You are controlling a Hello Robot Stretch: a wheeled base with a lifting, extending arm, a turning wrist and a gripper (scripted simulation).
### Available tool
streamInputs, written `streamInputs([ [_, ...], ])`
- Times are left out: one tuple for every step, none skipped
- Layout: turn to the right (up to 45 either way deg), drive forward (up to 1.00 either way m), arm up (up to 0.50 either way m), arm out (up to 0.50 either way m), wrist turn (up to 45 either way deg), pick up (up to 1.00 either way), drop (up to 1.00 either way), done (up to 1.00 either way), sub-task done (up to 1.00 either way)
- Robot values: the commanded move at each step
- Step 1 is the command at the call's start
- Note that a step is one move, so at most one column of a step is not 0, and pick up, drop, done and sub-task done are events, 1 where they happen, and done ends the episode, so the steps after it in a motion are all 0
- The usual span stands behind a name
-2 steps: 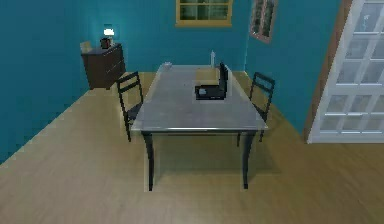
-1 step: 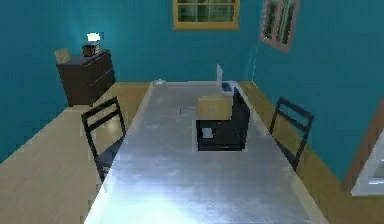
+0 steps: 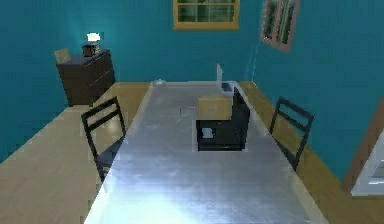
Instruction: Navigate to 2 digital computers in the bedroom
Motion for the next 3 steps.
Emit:
streamInputs([
  [45.0, 0.0, 0.0, 0.0, 0.0, 0.0, 0.0, 0.0, 0.0],
  [39.0, 0.0, 0.0, 0.0, 0.0, 0.0, 0.0, 0.0, 0.0],
  [0.0, 0.75, 0.0, 0.0, 0.0, 0.0, 0.0, 0.0, 0.0],
])
